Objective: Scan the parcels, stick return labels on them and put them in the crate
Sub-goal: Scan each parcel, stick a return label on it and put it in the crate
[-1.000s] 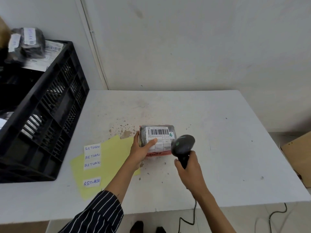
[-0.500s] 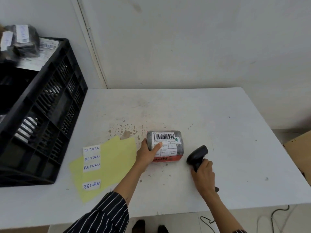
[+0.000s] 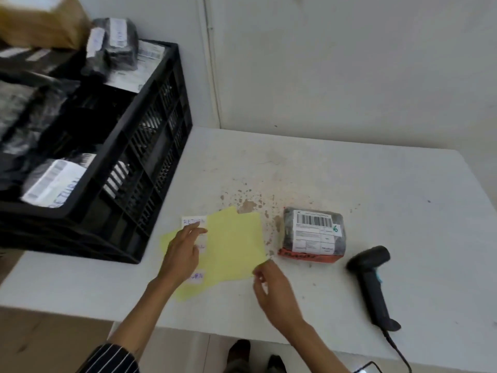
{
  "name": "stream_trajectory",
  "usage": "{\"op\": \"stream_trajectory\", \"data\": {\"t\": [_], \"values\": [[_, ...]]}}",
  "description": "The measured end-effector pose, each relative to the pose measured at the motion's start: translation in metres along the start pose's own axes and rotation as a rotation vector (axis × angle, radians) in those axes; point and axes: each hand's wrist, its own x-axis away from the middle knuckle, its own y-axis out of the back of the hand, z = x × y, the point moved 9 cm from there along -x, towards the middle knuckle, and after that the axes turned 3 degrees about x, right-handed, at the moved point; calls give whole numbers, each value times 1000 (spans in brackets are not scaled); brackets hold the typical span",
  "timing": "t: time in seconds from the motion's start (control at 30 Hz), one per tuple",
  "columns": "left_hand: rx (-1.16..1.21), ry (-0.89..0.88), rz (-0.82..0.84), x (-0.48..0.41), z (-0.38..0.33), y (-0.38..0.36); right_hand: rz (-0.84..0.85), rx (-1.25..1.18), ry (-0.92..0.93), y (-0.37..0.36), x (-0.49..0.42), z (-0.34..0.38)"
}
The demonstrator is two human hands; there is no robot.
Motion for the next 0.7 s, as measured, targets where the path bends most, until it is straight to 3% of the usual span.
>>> {"op": "stream_trajectory", "data": {"t": [0.1, 0.2, 0.3, 0.53, 0.7], "values": [[-117, -47, 103, 13, 25, -2, 154, -125, 9, -52, -19, 26], [-203, -80, 194, 28, 43, -13, 175, -120, -29, -87, -33, 38], [-234, -91, 204, 41, 52, -19, 131, 28, -57, -106, -38, 40], [-423, -239, 57, 45, 41, -17, -42, 186, 11, -104, -27, 48], [-413, -262, 167, 36, 34, -25, -101, 202, -8, -104, -24, 47]]}}
